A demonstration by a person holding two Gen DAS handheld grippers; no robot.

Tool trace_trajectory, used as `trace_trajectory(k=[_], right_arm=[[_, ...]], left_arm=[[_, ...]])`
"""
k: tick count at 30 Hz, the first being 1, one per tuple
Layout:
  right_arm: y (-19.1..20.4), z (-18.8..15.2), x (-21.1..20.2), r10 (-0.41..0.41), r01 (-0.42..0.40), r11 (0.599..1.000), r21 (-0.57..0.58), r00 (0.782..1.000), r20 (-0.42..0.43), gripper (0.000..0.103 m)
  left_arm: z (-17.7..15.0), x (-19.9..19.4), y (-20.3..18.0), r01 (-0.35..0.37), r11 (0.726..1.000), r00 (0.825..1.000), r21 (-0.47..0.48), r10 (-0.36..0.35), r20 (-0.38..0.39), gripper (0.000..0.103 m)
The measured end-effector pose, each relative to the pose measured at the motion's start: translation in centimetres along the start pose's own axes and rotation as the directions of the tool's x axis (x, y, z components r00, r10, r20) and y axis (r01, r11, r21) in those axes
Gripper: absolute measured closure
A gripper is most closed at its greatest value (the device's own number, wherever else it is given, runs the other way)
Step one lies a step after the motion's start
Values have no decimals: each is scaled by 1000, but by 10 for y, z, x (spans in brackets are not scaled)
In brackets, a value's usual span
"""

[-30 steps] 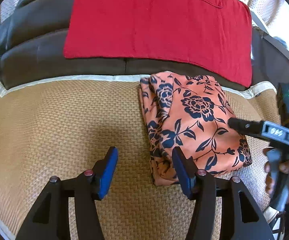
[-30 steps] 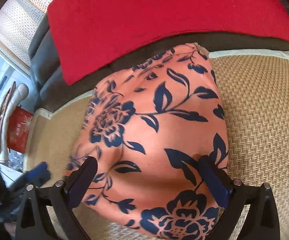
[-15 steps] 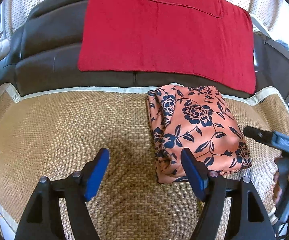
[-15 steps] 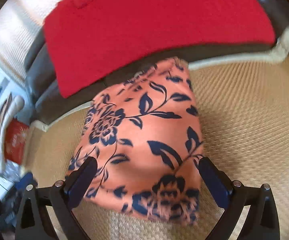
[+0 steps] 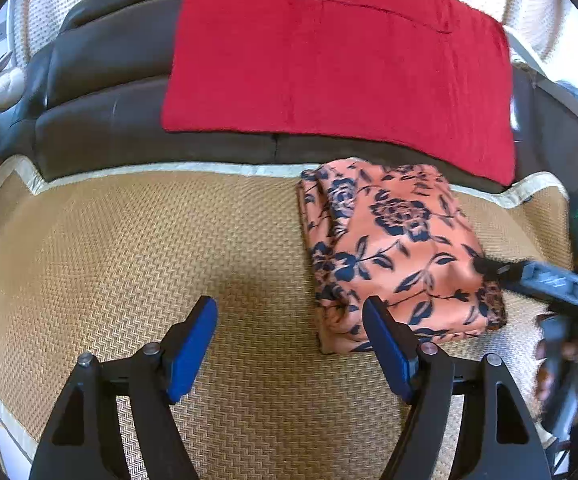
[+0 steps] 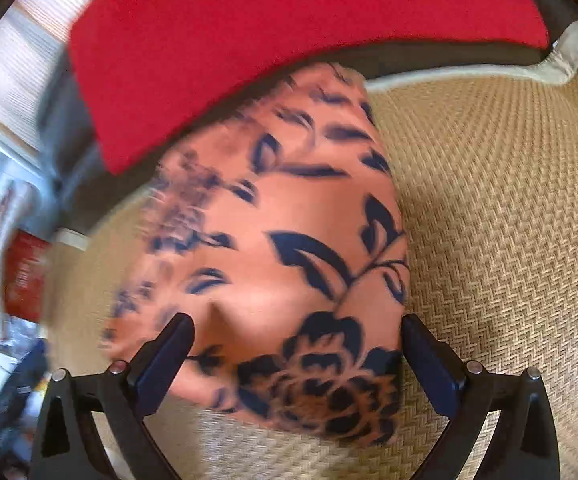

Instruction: Fold small clothes

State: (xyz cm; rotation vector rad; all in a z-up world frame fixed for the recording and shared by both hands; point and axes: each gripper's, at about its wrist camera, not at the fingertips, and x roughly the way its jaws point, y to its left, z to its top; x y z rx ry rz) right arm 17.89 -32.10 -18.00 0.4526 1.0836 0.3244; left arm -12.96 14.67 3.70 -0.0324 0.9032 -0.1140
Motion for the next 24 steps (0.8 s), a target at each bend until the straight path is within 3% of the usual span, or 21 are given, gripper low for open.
trace_trajectory(k=[5, 8, 10, 16, 19, 21, 24], right_arm=[[25, 22, -13, 94, -90, 993, -73, 994, 55, 0], [14, 37, 21, 111, -112, 993, -35, 994, -17, 0], [7, 41, 36, 75, -75, 997, -4, 996, -50, 0], [57, 68, 11, 163, -161, 980, -118, 987, 7, 0], [60, 81, 48, 221, -225, 972, -63, 974, -58, 0], [43, 70, 102, 278, -267, 960, 78, 940, -196, 0], [61, 72, 90, 215, -220, 976, -14, 964, -160, 0]], left_arm=[[2, 10, -1, -1, 1000, 1000, -14, 1, -13, 27], [4, 13, -2, -6, 1000, 1000, -6, 6, -16, 27], [5, 14, -2, -8, 1000, 1000, 0, 8, -20, 27], [8, 19, 2, -7, 1000, 1000, -10, 7, -19, 27], [8, 19, 6, -5, 1000, 1000, -21, 5, -18, 27], [9, 20, 10, -7, 999, 1000, -35, 6, -20, 27], [9, 17, 16, -9, 999, 1000, -42, 8, -12, 27]])
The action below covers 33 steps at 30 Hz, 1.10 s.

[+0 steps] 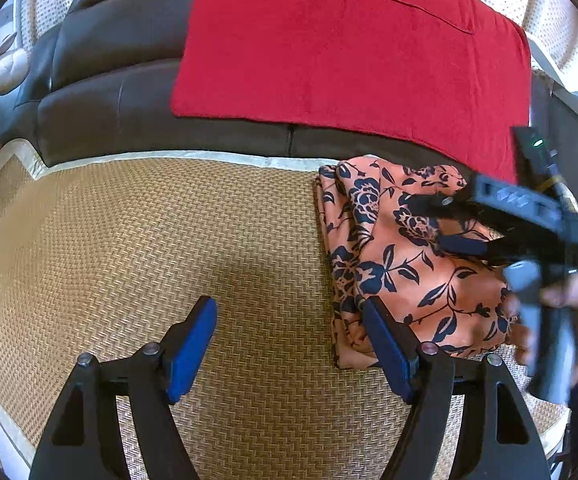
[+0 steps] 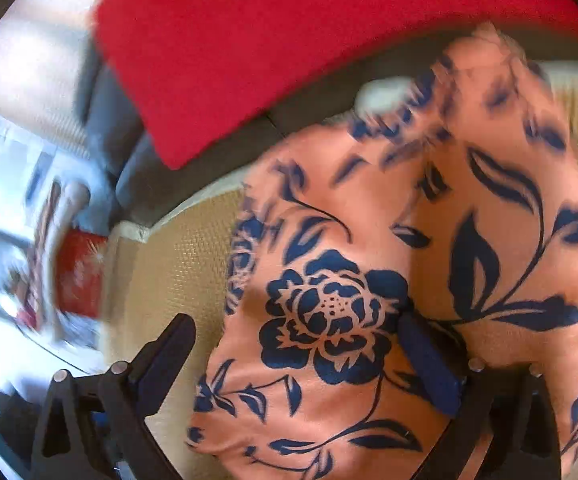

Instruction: Fold small clothes

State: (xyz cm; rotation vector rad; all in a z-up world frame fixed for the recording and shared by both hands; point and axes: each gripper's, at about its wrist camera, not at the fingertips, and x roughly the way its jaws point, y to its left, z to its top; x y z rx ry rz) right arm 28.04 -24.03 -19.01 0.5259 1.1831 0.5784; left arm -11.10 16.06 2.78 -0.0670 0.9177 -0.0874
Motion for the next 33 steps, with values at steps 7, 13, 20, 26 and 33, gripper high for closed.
trace_trajectory(k=[7, 13, 20, 26, 33], right_arm=[[27, -18, 24, 47, -53, 997, -49, 993, -109, 0], [54, -40, -35, 17, -7, 991, -132, 997, 73, 1], [53, -108, -113, -104, 146, 973, -181, 969, 225, 0], [51, -149, -154, -270, 350, 921, -170, 889, 369, 0], [55, -158, -153, -429, 521, 842, -143, 806, 409, 0]], left_arm=[[-6, -16, 2, 0, 1000, 1000, -22, 1, 10, 27], [-8, -42, 2, -34, 999, 997, -10, 34, 65, 20], [-14, -51, -11, -23, 1000, 997, -14, 24, 73, 20], [-18, -53, -32, -67, 997, 994, 26, 64, 84, 19], [-22, -50, -43, -137, 989, 987, 49, 133, 91, 18]])
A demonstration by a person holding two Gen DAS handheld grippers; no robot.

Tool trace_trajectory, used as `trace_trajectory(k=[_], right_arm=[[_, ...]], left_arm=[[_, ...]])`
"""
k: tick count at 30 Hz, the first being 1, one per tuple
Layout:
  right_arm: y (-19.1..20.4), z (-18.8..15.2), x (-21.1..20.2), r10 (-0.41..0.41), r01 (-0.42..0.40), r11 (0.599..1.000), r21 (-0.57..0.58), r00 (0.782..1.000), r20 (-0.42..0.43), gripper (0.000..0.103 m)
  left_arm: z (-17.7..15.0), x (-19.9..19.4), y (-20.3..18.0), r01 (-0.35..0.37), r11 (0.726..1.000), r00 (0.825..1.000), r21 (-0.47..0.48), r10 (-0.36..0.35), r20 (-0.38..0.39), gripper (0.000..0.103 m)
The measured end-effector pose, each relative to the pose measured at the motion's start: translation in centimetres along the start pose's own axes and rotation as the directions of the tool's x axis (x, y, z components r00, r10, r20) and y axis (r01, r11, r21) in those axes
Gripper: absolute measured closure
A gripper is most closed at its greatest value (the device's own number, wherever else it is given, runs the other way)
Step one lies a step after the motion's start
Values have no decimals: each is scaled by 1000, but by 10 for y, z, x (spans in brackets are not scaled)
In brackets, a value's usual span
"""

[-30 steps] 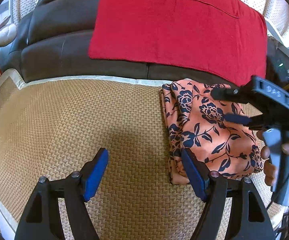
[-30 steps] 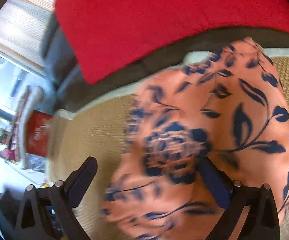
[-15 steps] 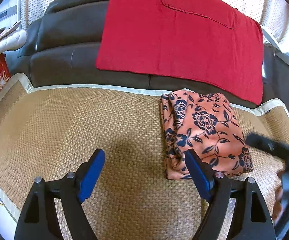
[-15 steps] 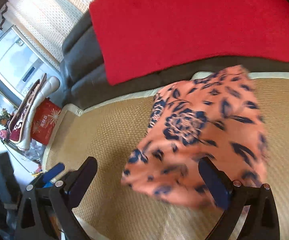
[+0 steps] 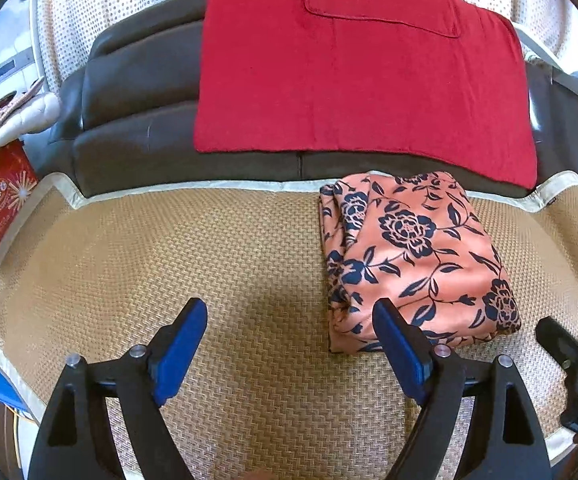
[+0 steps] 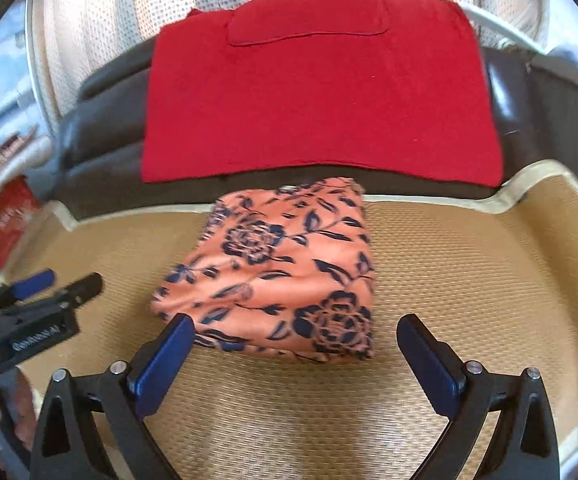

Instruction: Fold small clothes

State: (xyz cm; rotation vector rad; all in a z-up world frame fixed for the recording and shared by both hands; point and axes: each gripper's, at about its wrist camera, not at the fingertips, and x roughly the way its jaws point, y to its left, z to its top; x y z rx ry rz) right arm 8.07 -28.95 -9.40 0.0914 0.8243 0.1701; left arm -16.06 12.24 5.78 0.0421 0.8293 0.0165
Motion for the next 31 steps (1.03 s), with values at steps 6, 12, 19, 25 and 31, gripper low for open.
trace_trajectory(k=[6, 12, 19, 25, 31], right_arm=[[0, -1, -1, -26, 26, 1000, 4, 1000, 13, 0], [1, 6, -3, -41, 41, 999, -3, 999, 21, 0], [5, 9, 2, -70, 71, 997, -23, 997, 22, 0], [7, 12, 7, -104, 105, 993, -50, 994, 17, 0], [5, 13, 14, -111, 110, 992, -57, 994, -1, 0]], left_arm=[[2, -2, -2, 12, 1000, 1000, -12, -12, 4, 18], [2, -1, 1, 31, 999, 1000, -41, -31, -3, 18], [5, -1, -3, 69, 997, 998, -46, -69, 3, 18], [8, 1, -7, 105, 993, 994, -44, -105, 7, 18], [14, 2, -19, 169, 986, 985, 3, -169, 30, 18]])
